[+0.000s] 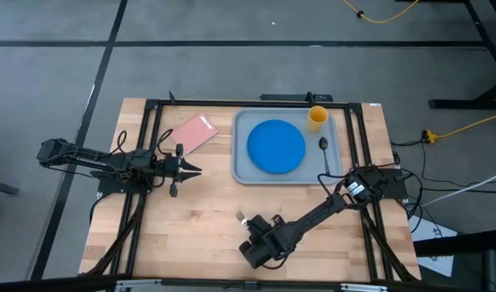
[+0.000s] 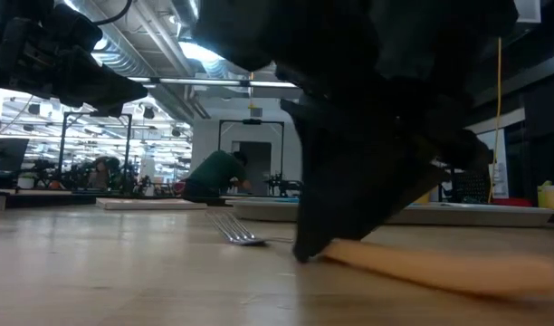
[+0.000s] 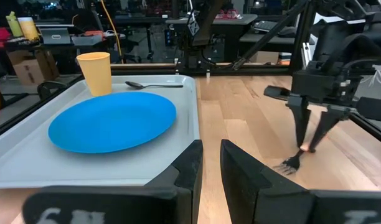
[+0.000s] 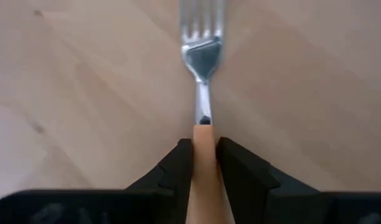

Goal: Pick and place plate/cup/fork/spoon on tray
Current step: Put the fork on the gray tray

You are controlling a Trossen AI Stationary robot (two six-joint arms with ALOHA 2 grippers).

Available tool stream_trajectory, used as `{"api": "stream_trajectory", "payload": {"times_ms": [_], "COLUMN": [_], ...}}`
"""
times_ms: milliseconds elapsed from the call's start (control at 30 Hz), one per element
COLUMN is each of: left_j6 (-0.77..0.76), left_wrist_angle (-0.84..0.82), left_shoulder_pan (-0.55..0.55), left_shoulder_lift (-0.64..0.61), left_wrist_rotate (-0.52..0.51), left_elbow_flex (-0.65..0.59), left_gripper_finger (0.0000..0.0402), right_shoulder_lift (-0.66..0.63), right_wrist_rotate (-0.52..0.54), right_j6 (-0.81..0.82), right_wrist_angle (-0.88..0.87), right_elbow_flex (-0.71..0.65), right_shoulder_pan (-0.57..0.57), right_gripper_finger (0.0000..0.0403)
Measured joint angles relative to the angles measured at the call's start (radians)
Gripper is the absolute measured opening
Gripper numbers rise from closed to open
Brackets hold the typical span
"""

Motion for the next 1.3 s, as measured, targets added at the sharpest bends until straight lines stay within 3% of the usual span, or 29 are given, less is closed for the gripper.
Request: {"api": "stream_trajectory", "payload": {"times_ms": [267,500,733,1067,1167,1300], "left_j6": [0.0,0.0,0.0,0.0,0.0,0.0], "left_wrist_angle": [0.0,0.0,0.0,0.0,0.0,0.0], "left_shoulder_pan": [0.0,0.0,0.0,0.0,0.0,0.0], "left_shoulder_lift": [0.0,0.0,0.0,0.0,0.0,0.0], "left_wrist_rotate": [0.0,0.0,0.0,0.0,0.0,0.0], "left_elbow_flex": [0.0,0.0,0.0,0.0,0.0,0.0], "left_gripper_finger": [0.0049,0.0049,0.0049,0.0049,0.0049,0.0049], "right_shoulder_lift": [-0.002,-0.009,-0.051,-0.314,-0.414,-0.585], "right_wrist_rotate": [0.009,0.009,0.065,0.323,0.351,0.379], "right_j6": [-0.059,-0.063,-0.056,-0.005,-0.002,0.063], "right_wrist_angle": [-0.115,-0.159,-0.366,-0.652,-0.669,-0.62], "right_elbow_flex": [0.0,0.001,0.075,0.069,-0.017,-0.233], "right_shoulder_pan": [-0.01,-0.013,-0.014,-0.011,-0.027,-0.072], "right_gripper_finger": [0.0048,0.0047,0.0047,0.0047,0.0047,0.0047]}}
